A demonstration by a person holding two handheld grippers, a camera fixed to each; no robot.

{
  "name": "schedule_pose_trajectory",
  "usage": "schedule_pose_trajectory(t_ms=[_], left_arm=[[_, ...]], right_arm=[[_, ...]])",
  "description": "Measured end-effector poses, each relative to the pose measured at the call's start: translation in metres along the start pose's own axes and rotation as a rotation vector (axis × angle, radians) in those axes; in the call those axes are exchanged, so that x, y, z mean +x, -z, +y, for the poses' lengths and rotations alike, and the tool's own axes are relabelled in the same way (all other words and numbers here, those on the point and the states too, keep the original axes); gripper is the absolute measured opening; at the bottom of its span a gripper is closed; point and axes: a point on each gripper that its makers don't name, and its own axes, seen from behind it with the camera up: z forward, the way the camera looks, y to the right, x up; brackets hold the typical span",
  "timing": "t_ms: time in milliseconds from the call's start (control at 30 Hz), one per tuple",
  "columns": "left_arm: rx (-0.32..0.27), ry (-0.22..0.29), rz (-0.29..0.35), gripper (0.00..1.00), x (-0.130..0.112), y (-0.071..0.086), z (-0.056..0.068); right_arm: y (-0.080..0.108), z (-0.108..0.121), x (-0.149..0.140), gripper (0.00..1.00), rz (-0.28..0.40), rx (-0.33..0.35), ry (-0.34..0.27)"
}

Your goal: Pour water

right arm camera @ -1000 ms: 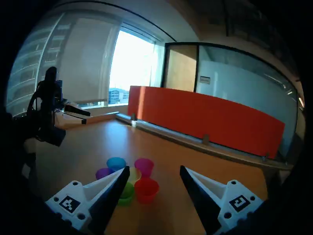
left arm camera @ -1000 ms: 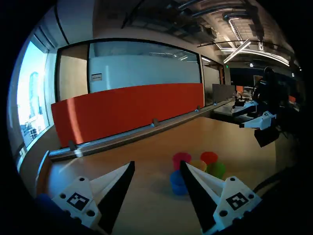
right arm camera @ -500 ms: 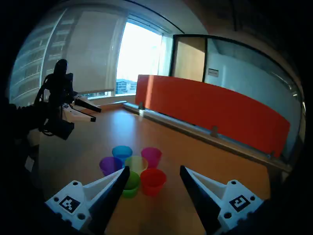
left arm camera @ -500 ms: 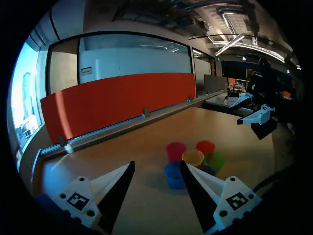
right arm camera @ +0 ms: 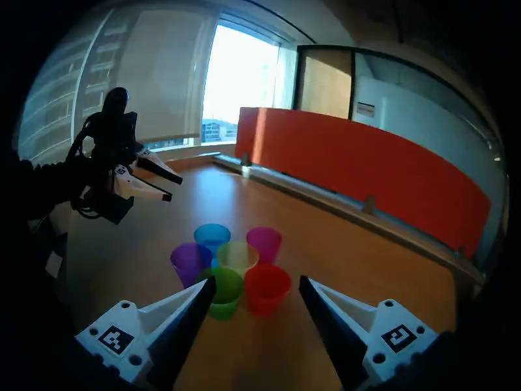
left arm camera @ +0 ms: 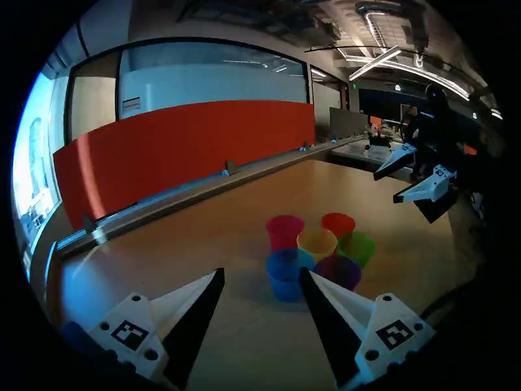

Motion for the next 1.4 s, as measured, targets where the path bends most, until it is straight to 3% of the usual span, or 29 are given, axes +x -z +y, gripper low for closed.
schedule_pose_trajectory(t_ms=[667,1400], left_arm=[[-0.071,-0.056,-0.098,0.85,-0.033,-0.03,0.01],[-0.098,-0.105,-0.152,0.85,-0.033,-0.033,0.006]], right_arm=[[-0.024,-0.02,-0.039,0.99,-0.082,0.061,0.022],[-0.048,-0.038,-0.064,0.99,-0.134,0.115,0.02]])
